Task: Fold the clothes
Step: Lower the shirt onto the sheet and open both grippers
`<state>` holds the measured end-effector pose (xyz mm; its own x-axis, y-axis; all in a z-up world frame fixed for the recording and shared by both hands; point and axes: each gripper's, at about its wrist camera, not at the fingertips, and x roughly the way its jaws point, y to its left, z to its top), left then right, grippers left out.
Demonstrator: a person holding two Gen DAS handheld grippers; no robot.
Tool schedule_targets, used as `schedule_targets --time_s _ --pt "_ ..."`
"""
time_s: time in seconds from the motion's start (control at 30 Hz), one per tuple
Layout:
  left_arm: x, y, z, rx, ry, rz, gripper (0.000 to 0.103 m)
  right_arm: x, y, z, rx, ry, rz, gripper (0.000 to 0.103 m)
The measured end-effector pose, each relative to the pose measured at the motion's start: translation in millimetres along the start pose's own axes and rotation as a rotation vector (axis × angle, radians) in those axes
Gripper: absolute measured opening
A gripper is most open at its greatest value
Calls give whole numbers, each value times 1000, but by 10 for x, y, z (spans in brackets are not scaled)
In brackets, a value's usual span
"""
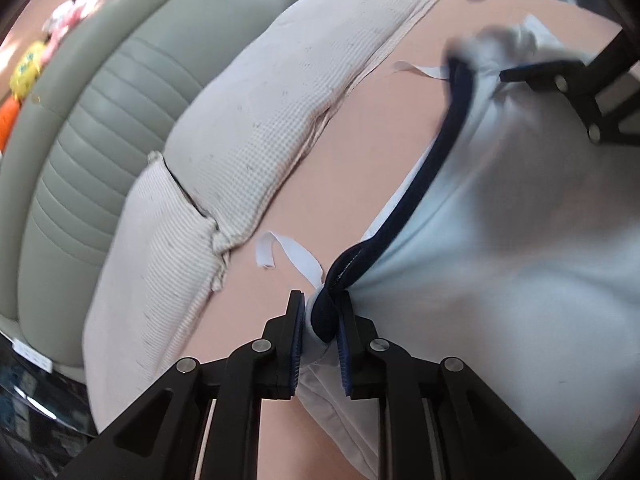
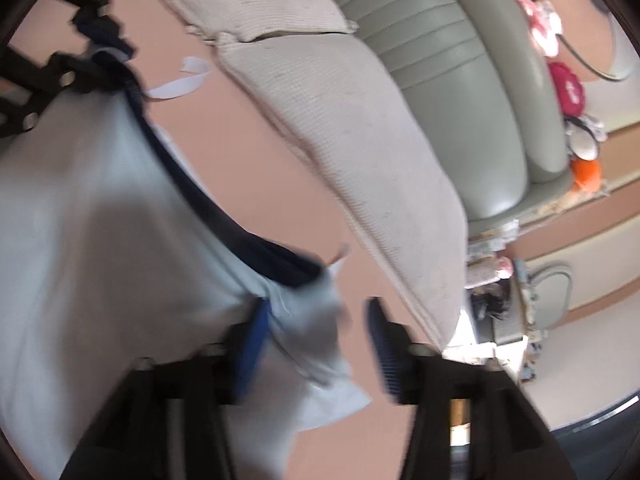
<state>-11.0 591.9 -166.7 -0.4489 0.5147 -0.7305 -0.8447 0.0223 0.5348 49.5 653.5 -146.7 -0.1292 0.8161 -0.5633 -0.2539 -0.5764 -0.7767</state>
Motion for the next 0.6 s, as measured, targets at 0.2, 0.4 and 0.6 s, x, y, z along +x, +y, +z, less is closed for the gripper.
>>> schedule_targets --time_s 0.2,0.4,0.6 --pt "-42 248 6 -220 31 -264 53 32 -336 -9 144 31 13 70" --pt "-211 555 -76 -437 3 -237 63 11 -614 -149 282 80 60 70" --pt "-391 595 -157 -443 -6 -196 75 -120 -647 -400 327 97 80 71"
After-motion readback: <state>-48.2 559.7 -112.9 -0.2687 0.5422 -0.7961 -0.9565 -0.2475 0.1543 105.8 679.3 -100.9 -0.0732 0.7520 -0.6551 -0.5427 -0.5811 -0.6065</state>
